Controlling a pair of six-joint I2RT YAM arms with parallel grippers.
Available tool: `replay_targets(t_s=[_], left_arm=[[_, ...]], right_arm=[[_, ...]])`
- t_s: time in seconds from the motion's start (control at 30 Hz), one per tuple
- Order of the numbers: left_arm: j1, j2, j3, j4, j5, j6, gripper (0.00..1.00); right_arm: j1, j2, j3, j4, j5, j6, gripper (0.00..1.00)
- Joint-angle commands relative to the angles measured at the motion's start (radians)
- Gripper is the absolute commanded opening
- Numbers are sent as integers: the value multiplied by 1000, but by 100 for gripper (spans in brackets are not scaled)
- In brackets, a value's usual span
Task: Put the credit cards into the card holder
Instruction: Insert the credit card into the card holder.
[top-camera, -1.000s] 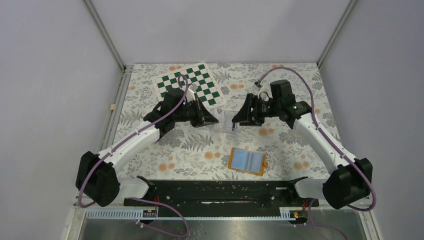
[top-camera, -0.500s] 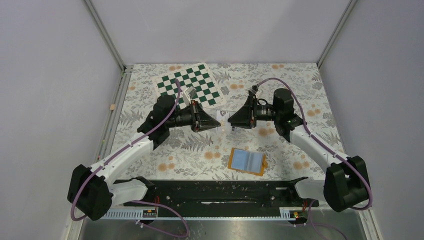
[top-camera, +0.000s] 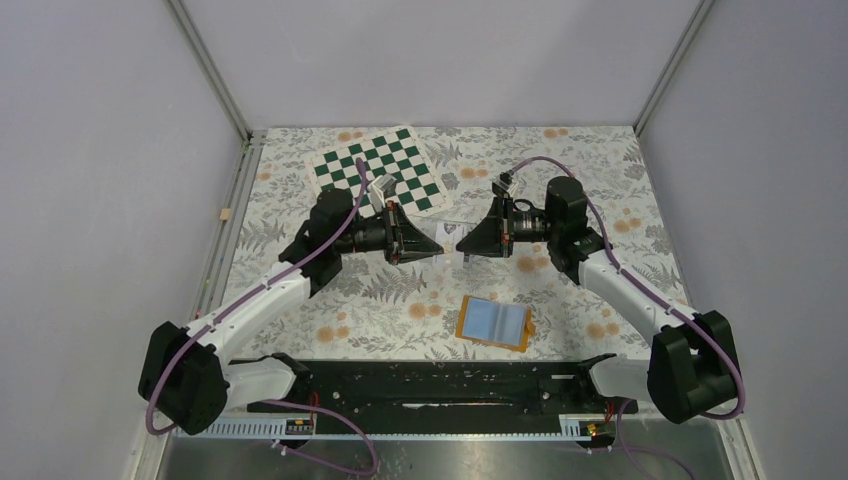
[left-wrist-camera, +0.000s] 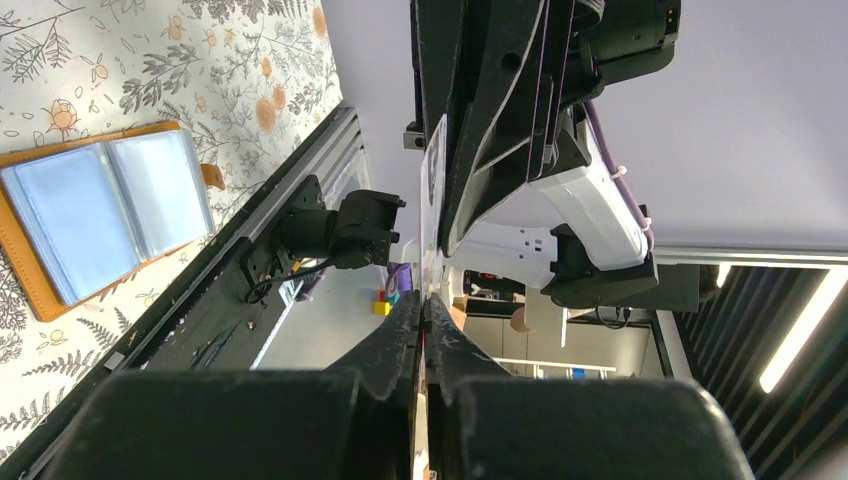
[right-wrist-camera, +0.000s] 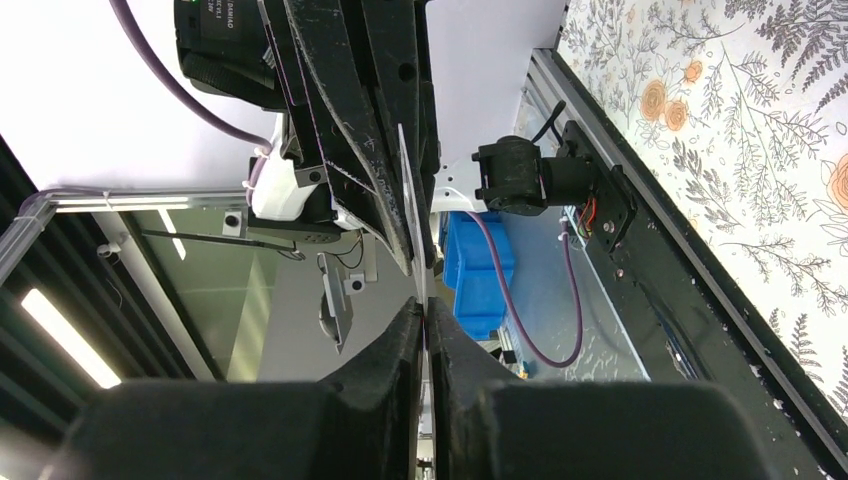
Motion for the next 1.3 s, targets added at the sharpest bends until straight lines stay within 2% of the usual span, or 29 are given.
replay_targets(t_s=[0.0,0.17,0.4,0.53,0.57,0.7,0.8,0.93,1.07,1.27], left_arm=[[1,22,1,56,21,1,0],[1,34,-2,50,27,4,0],[0,42,-4,51,37,8,0],[0,50,-8,53,46,12,0],[0,52,-8,52,48,14,3],[2,47,-8,24,36,40,30],[3,29,-5,-53,-20,99,46],[5,16,-22,-125,-108,141,55],[6,24,-37,-234,-197,180,54],[-14,92,-89,-275,-251,206,47]], right_arm=[[26,6,22,41,-53,3,8],[34,20,26,38,-51,0,8],[50,52,33,58,-47,7,14],[51,62,33,62,-40,6,2],[51,65,31,64,-40,5,0],[51,59,12,33,-24,-28,0],[49,38,-2,-117,19,-180,0],[46,-10,7,-504,166,-498,0],[37,-89,-42,-719,353,-681,0],[17,-270,-231,-755,540,-687,0]])
